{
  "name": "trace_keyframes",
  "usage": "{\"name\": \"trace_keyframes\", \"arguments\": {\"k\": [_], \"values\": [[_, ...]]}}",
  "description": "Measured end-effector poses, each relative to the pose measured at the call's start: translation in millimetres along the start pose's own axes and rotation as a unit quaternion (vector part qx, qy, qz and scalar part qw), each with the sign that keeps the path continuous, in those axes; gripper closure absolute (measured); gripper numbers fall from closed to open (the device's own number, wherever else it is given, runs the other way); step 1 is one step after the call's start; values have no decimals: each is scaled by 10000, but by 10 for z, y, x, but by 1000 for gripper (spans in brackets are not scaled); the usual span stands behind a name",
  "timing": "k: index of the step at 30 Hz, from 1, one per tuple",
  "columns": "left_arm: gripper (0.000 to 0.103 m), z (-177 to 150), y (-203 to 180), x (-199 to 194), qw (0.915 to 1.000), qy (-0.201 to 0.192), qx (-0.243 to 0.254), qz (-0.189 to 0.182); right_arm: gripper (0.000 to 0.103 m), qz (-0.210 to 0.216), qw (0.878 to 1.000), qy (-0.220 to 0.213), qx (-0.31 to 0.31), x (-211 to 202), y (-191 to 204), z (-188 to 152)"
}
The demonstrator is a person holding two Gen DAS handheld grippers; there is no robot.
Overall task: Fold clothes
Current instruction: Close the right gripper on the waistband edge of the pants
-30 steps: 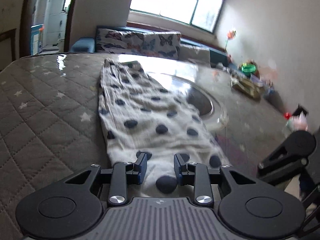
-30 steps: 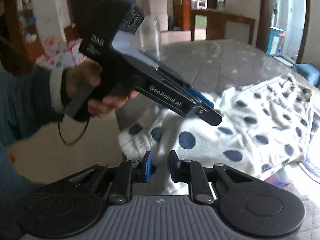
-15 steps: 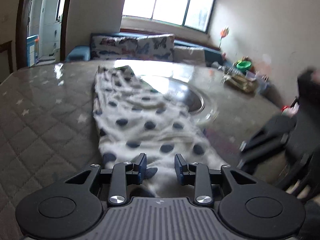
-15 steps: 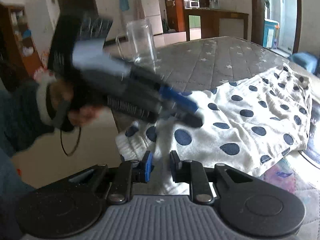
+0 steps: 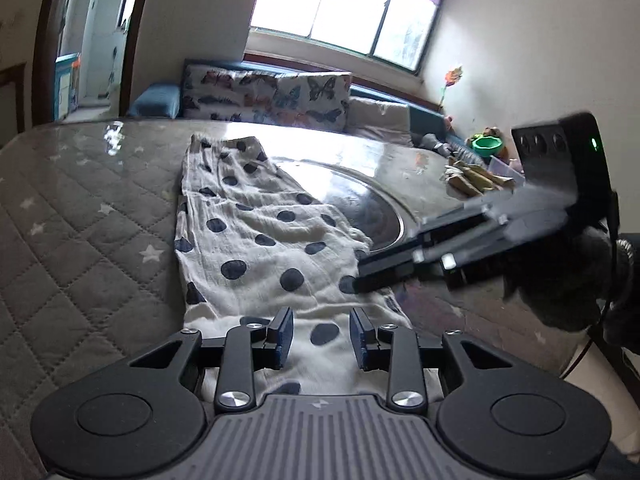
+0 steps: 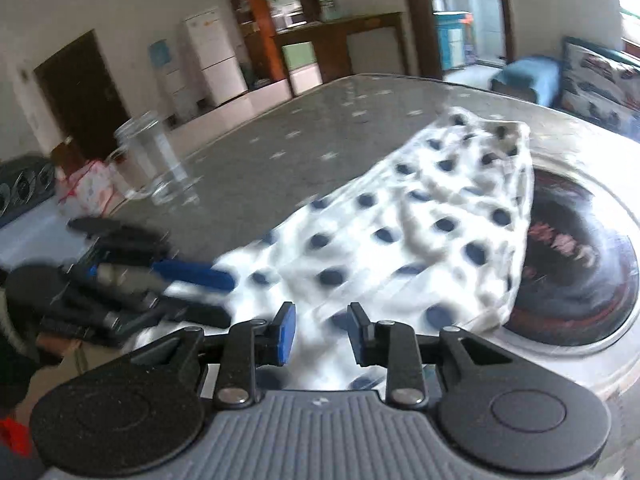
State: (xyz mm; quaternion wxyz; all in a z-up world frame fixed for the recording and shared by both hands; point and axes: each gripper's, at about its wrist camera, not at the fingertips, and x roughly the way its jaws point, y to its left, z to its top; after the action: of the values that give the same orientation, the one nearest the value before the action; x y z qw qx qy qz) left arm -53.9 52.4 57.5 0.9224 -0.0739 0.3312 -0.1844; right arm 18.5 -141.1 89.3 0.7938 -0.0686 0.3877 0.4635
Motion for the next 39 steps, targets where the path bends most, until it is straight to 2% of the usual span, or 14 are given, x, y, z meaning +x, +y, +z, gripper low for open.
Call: {"name": "trace_keyframes", "arguments": {"k": [4,9,12,15,19,24,28,32,33,34,35,36,39], "values": [[68,33,37,163,9996,205,-190,-13,67,-438,9984,-323,131,101,-410,336],[68,11,21,206,9991,298,-312,17,65,-970,9931,-564,344,414,-932,775],[66,-7,6,213,9988,330,-364,50,59,-1121,9902,-625,546,652,-1192,972],[66,-25,-9,220,9984,363,-416,82,57,-1260,9874,-669,684,854,-1387,1099],[66,-48,-29,230,9979,406,-486,126,52,-1297,9848,-653,958,1094,-1600,1197],[64,-70,-47,127,9977,334,-565,194,53,-1269,9825,-627,1213,1317,-1820,1241],[63,-69,-56,62,9974,280,-609,263,56,-1192,9830,-578,1274,1437,-1913,1212],[63,-69,-51,40,9969,250,-672,314,60,-1198,9821,-712,1269,1457,-1914,1194],[63,-72,-49,36,9968,244,-685,319,68,-1165,9823,-745,1263,1436,-1901,1192],[63,-77,-49,35,9967,250,-696,327,81,-1116,9828,-779,1251,1404,-1881,1190],[63,-85,-52,35,9966,261,-700,341,90,-1066,9832,-812,1240,1371,-1861,1187],[63,-91,-53,36,9965,277,-707,364,95,-1017,9836,-845,1228,1339,-1841,1185],[63,-103,-49,26,9962,282,-726,403,98,-868,9845,-945,1193,1242,-1781,1177]]}}
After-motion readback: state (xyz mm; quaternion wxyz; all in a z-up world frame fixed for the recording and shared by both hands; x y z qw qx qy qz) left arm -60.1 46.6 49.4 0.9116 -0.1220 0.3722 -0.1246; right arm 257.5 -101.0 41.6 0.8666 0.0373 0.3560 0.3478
